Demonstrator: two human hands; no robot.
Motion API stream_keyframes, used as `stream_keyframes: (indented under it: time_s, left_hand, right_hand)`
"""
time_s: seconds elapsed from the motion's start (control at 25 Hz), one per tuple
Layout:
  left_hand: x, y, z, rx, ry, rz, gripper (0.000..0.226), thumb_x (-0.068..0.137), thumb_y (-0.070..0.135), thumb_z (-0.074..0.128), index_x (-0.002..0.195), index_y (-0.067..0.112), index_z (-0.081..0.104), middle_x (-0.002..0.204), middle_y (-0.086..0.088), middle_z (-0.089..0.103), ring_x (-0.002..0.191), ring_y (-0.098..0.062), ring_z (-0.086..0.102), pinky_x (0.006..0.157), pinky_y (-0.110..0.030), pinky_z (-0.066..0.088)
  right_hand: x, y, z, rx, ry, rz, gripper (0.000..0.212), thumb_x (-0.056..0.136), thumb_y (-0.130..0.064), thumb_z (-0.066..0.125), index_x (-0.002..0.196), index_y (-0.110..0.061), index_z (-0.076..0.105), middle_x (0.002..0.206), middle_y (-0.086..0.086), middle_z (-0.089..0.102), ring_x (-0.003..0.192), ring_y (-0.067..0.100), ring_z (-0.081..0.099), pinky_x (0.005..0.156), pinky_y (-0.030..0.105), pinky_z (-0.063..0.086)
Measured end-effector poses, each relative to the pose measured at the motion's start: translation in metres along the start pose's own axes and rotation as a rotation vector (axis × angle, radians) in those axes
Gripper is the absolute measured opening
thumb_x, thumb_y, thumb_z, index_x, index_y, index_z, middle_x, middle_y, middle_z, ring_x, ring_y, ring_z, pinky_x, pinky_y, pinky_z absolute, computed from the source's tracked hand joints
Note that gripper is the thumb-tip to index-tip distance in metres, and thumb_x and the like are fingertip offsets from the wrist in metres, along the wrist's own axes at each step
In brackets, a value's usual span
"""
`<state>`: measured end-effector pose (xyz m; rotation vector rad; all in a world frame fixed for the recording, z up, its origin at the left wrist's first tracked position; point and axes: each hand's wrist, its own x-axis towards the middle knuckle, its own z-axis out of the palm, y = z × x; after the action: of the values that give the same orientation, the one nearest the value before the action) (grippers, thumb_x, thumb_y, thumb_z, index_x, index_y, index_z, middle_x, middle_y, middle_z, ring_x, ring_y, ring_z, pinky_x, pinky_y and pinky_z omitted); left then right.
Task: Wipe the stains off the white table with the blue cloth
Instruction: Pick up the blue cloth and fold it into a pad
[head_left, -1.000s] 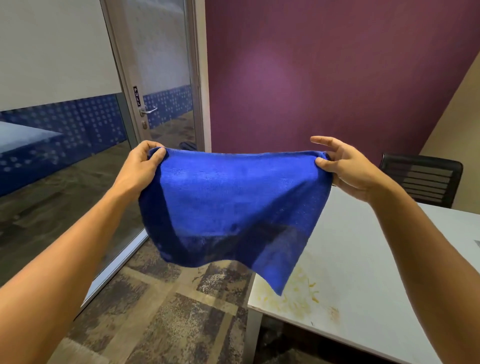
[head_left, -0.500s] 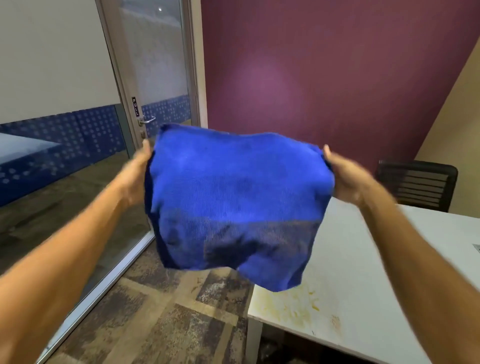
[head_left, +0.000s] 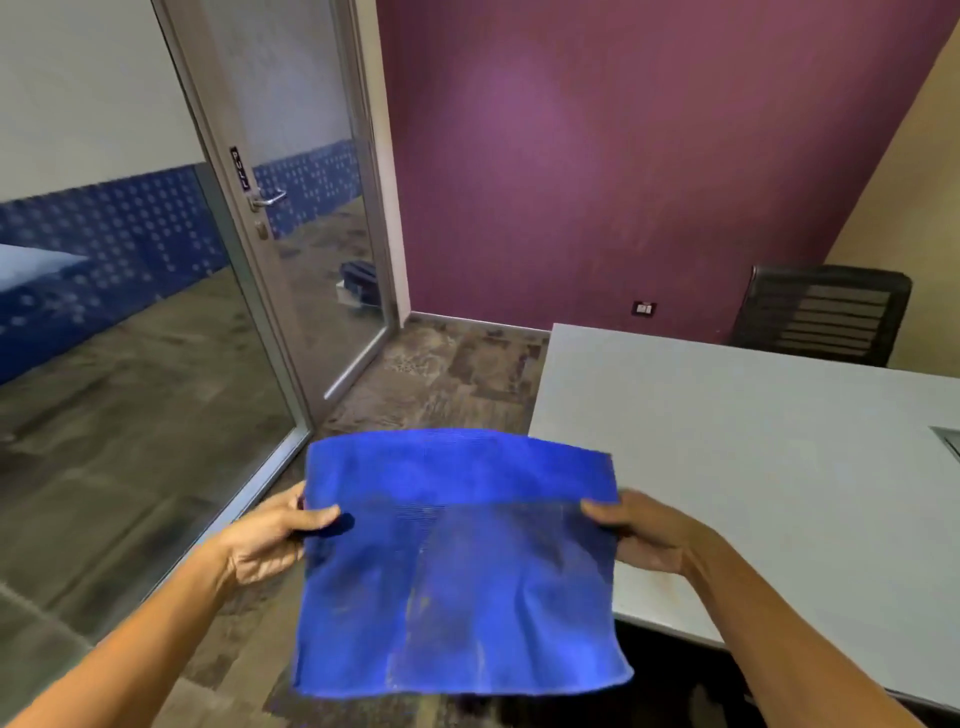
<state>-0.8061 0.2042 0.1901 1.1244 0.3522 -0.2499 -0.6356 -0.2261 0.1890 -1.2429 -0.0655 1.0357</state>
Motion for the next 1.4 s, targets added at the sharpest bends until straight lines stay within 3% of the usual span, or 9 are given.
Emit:
stream_keyframes:
  time_s: [0.16, 0.32, 0.44, 0.56, 0.68, 0.84, 1.0, 1.2, 1.4]
  left_hand:
    - [0.008, -0.014, -0.01, 0.243, 0.185, -0.127, 0.039, 0.087, -0.011, 0.063, 0.126, -0.01, 0.059, 0.1, -0.018, 0.076, 0.077, -0.022, 0.076, 0.062, -0.03, 0.063]
    - [0.014, 0.007, -0.013, 0.288, 0.437, 0.09, 0.034, 0.092, -0.007, 0.061, 0.12, 0.008, 0.051, 0.083, -0.016, 0.064, 0.056, -0.016, 0.066, 0.047, -0.024, 0.053]
    - [0.018, 0.022, 0.001, 0.368, 0.399, 0.299, 0.024, 0.091, -0.005, 0.064, 0.104, 0.015, 0.065, 0.094, -0.016, 0.071, 0.068, -0.019, 0.067, 0.055, -0.027, 0.054]
    - [0.017, 0.04, 0.013, 0.438, 0.379, 0.439, 0.034, 0.086, -0.005, 0.07, 0.107, 0.021, 0.075, 0.1, -0.005, 0.079, 0.086, -0.015, 0.072, 0.077, -0.029, 0.059]
    - [0.017, 0.056, 0.019, 0.574, 0.402, 0.495, 0.037, 0.082, -0.004, 0.075, 0.106, 0.025, 0.074, 0.095, 0.004, 0.08, 0.089, -0.011, 0.072, 0.077, -0.022, 0.059]
    - [0.019, 0.072, 0.02, 0.754, 0.476, 0.54, 0.01, 0.088, 0.009, 0.074, 0.093, 0.017, 0.078, 0.094, -0.006, 0.077, 0.09, -0.022, 0.07, 0.085, -0.043, 0.057]
    - [0.021, 0.081, 0.024, 0.831, 0.482, 0.593, 0.014, 0.095, 0.015, 0.067, 0.084, 0.018, 0.075, 0.105, -0.004, 0.068, 0.095, -0.018, 0.064, 0.09, -0.04, 0.049]
    - [0.023, 0.085, 0.037, 0.509, 0.539, 0.649, 0.024, 0.087, 0.041, 0.073, 0.084, 0.017, 0.071, 0.07, -0.001, 0.065, 0.067, -0.017, 0.054, 0.059, -0.031, 0.039]
    - [0.034, 0.082, 0.056, 0.278, 0.66, 0.589, 0.031, 0.08, 0.043, 0.081, 0.069, 0.017, 0.067, 0.062, 0.002, 0.066, 0.056, -0.012, 0.057, 0.053, -0.028, 0.043]
  right_hand:
    - [0.008, 0.008, -0.003, -0.216, 0.167, 0.026, 0.019, 0.096, 0.004, 0.06, 0.112, 0.009, 0.067, 0.108, 0.021, 0.075, 0.093, 0.03, 0.074, 0.087, 0.04, 0.061]
    - [0.007, -0.027, -0.006, -0.257, 0.304, -0.164, 0.019, 0.1, -0.013, 0.062, 0.11, -0.001, 0.074, 0.115, 0.02, 0.074, 0.107, 0.036, 0.069, 0.096, 0.05, 0.055]
    - [0.005, -0.04, 0.001, -0.286, 0.369, -0.252, 0.037, 0.102, -0.039, 0.059, 0.098, -0.009, 0.08, 0.104, 0.009, 0.079, 0.096, 0.023, 0.072, 0.084, 0.04, 0.057]
    - [0.005, -0.047, 0.005, -0.279, 0.501, -0.431, 0.035, 0.098, -0.036, 0.066, 0.083, -0.009, 0.082, 0.087, 0.009, 0.077, 0.085, 0.021, 0.067, 0.083, 0.042, 0.055]
    - [0.003, -0.052, 0.003, -0.506, 0.645, -0.603, 0.033, 0.096, -0.034, 0.07, 0.083, -0.005, 0.08, 0.084, 0.018, 0.073, 0.082, 0.021, 0.064, 0.08, 0.048, 0.057]
    - [-0.008, -0.06, 0.0, -0.492, 0.656, -0.777, 0.01, 0.095, -0.027, 0.071, 0.095, -0.028, 0.081, 0.11, -0.009, 0.075, 0.104, 0.004, 0.068, 0.08, 0.017, 0.052]
    - [-0.013, -0.067, 0.001, -0.404, 0.703, -0.847, 0.02, 0.095, -0.028, 0.072, 0.08, -0.019, 0.08, 0.076, 0.001, 0.075, 0.076, 0.014, 0.067, 0.071, 0.031, 0.056]
    - [-0.014, -0.082, 0.007, -0.361, 0.666, -0.817, 0.003, 0.095, -0.027, 0.072, 0.095, -0.024, 0.073, 0.091, -0.002, 0.075, 0.085, 0.016, 0.069, 0.067, 0.025, 0.054]
    - [-0.004, -0.095, 0.003, -0.174, 0.806, -0.623, 0.045, 0.086, -0.026, 0.082, 0.122, -0.011, 0.059, 0.109, 0.007, 0.069, 0.1, 0.027, 0.065, 0.082, 0.037, 0.057]
